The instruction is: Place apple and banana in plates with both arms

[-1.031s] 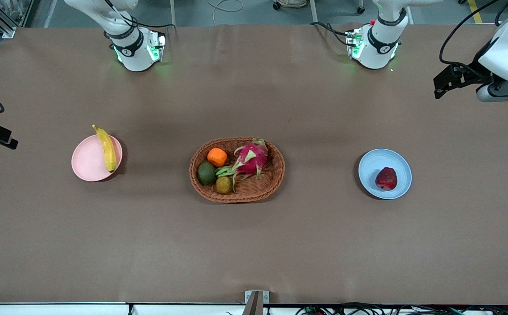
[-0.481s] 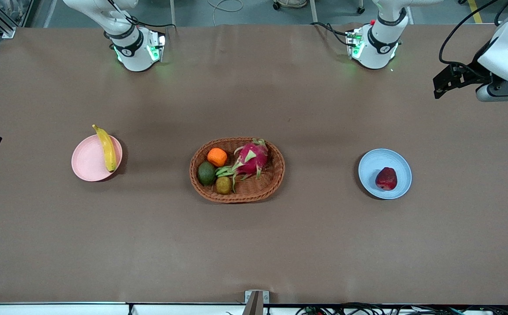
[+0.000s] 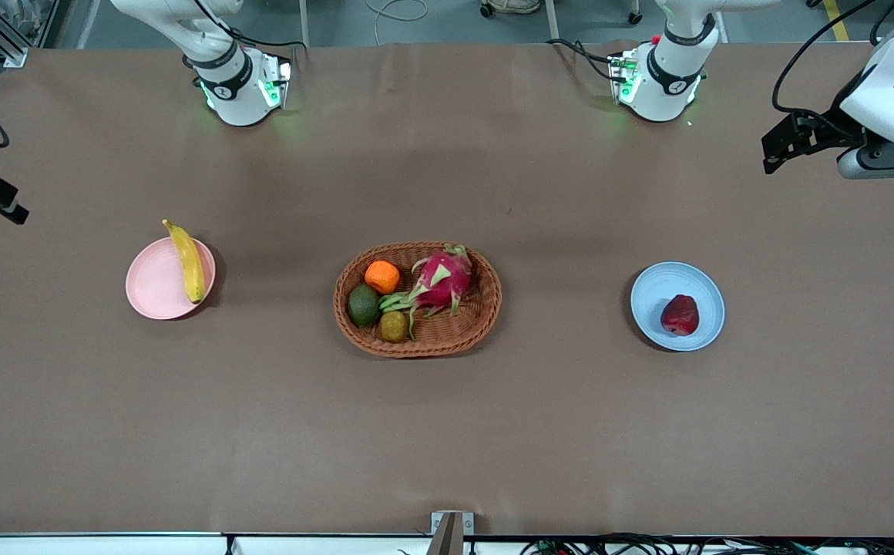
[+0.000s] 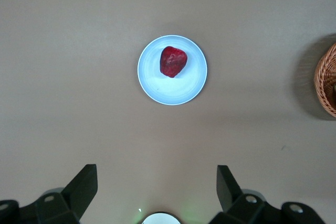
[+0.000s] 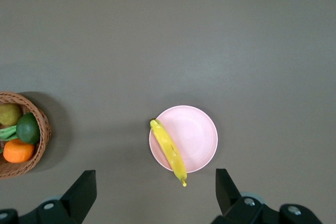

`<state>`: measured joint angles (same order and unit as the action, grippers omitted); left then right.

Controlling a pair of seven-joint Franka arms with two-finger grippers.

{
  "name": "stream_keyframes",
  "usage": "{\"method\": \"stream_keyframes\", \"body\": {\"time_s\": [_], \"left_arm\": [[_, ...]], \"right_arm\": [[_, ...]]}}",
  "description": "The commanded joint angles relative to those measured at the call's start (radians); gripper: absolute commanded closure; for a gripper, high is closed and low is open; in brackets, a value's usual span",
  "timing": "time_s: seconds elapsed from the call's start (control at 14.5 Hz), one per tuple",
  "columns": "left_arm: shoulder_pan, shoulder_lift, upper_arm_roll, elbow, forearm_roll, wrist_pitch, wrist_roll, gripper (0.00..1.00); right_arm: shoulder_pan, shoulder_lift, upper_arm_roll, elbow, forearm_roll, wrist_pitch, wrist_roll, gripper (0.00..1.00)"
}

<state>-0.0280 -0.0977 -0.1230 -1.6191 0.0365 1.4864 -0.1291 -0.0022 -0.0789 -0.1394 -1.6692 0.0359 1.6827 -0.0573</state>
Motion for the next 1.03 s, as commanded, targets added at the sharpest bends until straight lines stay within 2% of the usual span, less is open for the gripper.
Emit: {"method": "stream_keyframes", "body": {"time_s": [0.0, 0.96], "left_arm": [[-0.004, 0.007, 0.005, 0.027, -0.007, -0.003, 0.023, 0.00], [-0.010, 0.021, 0.005, 0.033, -0.009, -0.005, 0.023, 0.00]], "right_arm": [[0.011, -0.045, 0.007, -0.052, -0.011, 0.002, 0.011, 0.00], [0.011, -0.053, 0.009, -0.081, -0.070, 0.011, 0.014, 0.00]]}}
